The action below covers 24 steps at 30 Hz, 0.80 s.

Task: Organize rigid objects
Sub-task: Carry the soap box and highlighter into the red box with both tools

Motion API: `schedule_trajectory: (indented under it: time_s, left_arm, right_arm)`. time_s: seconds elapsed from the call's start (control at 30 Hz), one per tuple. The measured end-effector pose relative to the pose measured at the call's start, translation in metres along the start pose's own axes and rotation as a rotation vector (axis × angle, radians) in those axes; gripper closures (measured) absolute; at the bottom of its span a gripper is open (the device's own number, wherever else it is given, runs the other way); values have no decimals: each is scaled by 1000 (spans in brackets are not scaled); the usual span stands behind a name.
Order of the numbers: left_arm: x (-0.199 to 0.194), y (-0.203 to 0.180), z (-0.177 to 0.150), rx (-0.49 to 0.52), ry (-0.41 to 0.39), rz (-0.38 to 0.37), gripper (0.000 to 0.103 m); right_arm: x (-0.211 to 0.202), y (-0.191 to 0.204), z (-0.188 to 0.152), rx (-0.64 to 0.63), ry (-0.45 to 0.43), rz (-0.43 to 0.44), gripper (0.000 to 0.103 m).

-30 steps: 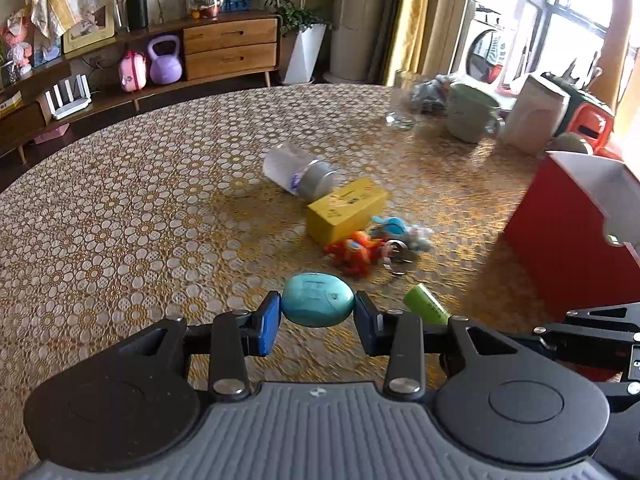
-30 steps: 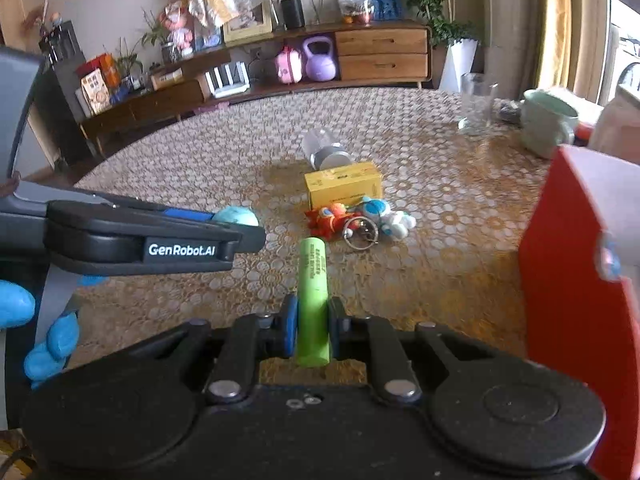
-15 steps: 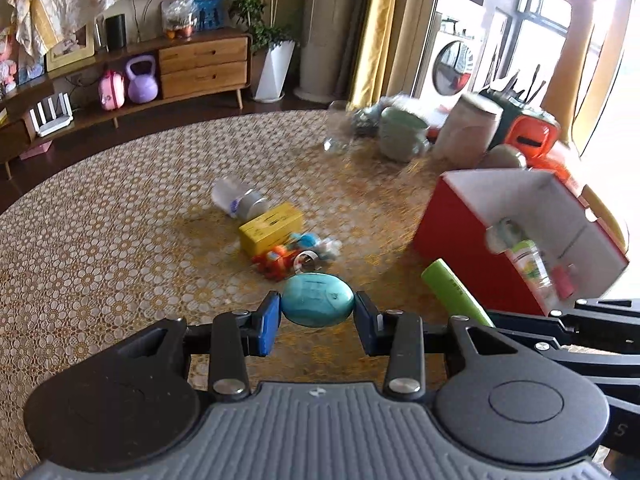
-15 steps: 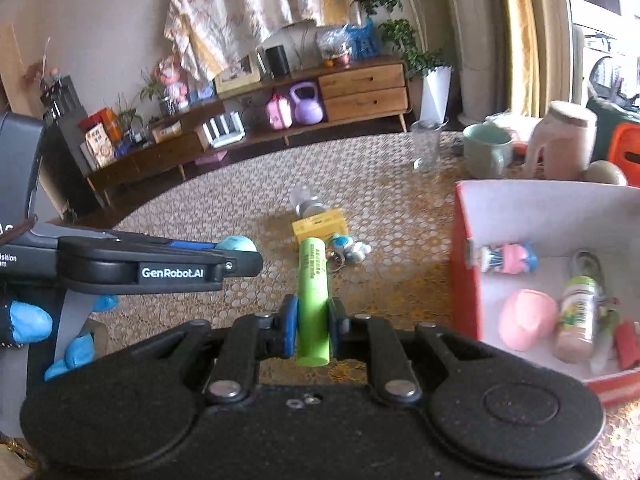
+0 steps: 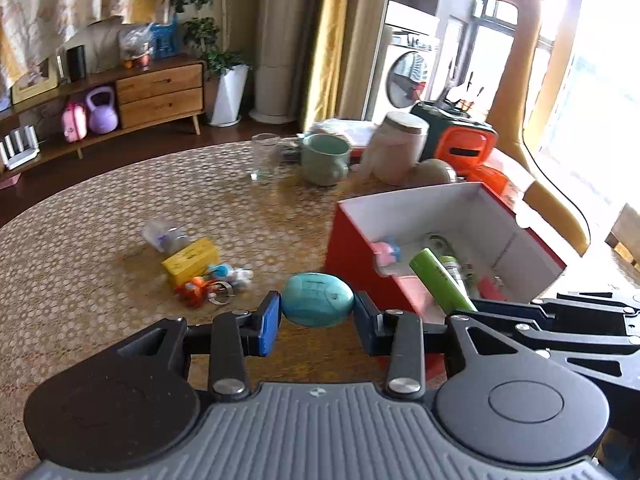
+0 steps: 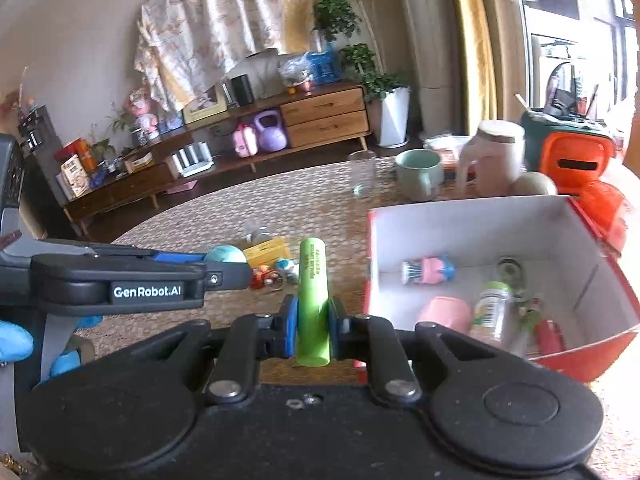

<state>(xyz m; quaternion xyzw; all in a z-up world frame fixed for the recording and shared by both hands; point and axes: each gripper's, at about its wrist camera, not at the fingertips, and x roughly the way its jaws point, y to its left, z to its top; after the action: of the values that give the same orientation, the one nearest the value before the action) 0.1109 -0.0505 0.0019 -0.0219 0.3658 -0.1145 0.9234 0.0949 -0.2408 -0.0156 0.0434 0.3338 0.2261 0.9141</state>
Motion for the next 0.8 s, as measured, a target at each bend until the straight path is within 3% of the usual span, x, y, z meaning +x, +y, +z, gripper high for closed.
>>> schedule_trajectory:
  time_s: [0.33,0.8]
  left_arm:
    - [18,-50,9,74,14,-45,64]
    - [73,-108,17,163,106,-81,64]
  right_arm:
    - [-12,-43,1,20,-2,-84,88]
    - [-17,-119,8,107,-6,-178,88]
